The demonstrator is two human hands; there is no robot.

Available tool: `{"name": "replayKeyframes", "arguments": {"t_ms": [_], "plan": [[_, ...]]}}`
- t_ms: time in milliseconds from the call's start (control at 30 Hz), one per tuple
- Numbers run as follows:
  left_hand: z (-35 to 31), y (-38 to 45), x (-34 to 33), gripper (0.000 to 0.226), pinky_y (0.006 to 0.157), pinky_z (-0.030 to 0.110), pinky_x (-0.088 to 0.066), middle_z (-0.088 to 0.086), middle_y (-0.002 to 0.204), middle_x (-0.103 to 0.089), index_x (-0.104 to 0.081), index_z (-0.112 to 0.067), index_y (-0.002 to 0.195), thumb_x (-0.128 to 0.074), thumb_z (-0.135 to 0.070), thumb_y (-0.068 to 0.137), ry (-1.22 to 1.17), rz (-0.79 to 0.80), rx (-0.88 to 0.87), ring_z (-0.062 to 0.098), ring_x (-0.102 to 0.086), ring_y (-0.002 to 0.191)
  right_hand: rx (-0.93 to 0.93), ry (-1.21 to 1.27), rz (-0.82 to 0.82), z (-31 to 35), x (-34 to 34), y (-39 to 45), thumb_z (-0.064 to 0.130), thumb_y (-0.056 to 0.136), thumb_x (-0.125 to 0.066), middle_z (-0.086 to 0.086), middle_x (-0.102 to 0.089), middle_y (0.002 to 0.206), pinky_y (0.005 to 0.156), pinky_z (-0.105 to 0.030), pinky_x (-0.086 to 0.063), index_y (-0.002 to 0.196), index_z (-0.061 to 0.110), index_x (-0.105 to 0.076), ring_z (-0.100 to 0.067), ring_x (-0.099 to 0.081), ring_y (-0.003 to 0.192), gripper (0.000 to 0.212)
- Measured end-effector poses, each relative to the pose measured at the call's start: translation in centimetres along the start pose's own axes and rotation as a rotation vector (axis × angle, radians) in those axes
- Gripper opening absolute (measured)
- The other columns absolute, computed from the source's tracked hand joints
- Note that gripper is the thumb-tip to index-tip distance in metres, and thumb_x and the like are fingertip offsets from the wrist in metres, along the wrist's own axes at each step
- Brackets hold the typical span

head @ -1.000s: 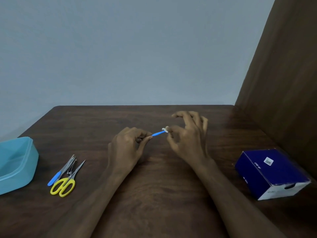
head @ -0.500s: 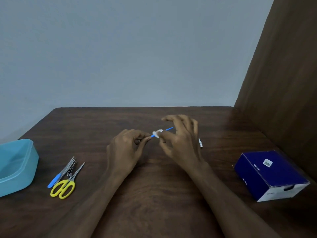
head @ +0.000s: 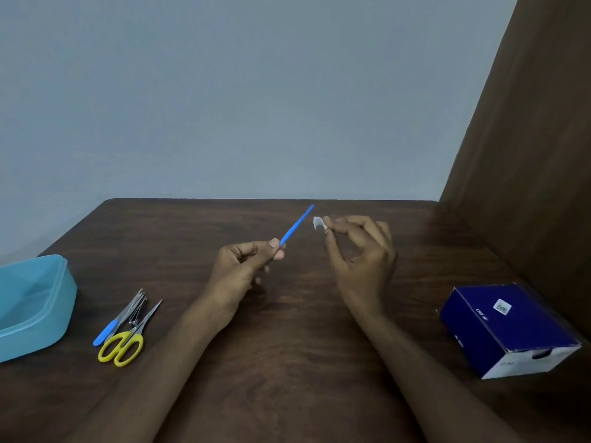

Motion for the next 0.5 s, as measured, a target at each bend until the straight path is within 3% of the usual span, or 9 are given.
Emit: {"name": "replayKeyframes", "arguments": {"t_ms": [100,267,367,500], "plan": [[0.9,0.2,-0.1,0.022,0.049,0.012,-0.038,-0.009,0.077,-0.075,-0.085,-0.013,0.082,-0.076,-0.030,0.093,-0.126,0.030,0.123,0.001,-0.047,0.059,0.232,-0.072,-0.042,2.8,1.0,-0.4,0.018,0.094,-0.082,0.002,-0.074,0.108,0.083,-0.038,-0.050,0.096,0.027,-0.086,-0.029,-0.063,0.097,0.010],[0.6,-0.3,-0.7,0.022,0.051,0.013,-0.036,-0.007,0.068,-0.070,-0.084,-0.006,0.094,-0.073,-0.025,0.098,0.003,0.102,0.072,0.001,-0.045,0.055,0.474,-0.241,0.030,4.8,-0.6,-1.3,0.028,0.098,-0.078,-0.001,-0.075,0.118,0.083,-0.043,-0.046,0.095,0.036,-0.085,-0.030,-0.062,0.105,0.011],[0.6,-0.2,-0.4,0.024,0.051,0.015,-0.035,-0.003,0.061,-0.059,-0.084,-0.005,0.087,-0.074,-0.024,0.098,0.047,0.087,0.029,0.003,-0.041,0.052,0.517,-0.282,0.175,4.0,-1.9,-1.2,0.025,0.095,-0.076,-0.001,-0.072,0.126,0.086,-0.044,-0.042,0.098,0.039,-0.083,-0.027,-0.058,0.113,0.016],[0.4,-0.3,-0.7,0.024,0.050,0.013,-0.037,-0.009,0.060,-0.067,-0.082,0.000,0.088,-0.073,-0.020,0.099,0.071,0.084,-0.014,0.000,-0.043,0.052,0.351,-0.416,0.147,1.3,-0.7,0.3,0.037,0.098,-0.071,0.002,-0.069,0.131,0.090,-0.045,-0.039,0.100,0.044,-0.082,-0.026,-0.054,0.117,0.013]]}}
Point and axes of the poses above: each hand's wrist, its own y-axis towards the middle knuckle, its own x-axis out of the back of the hand, z = x × y, the point moved 7 cm from there along y, towards the middle knuckle
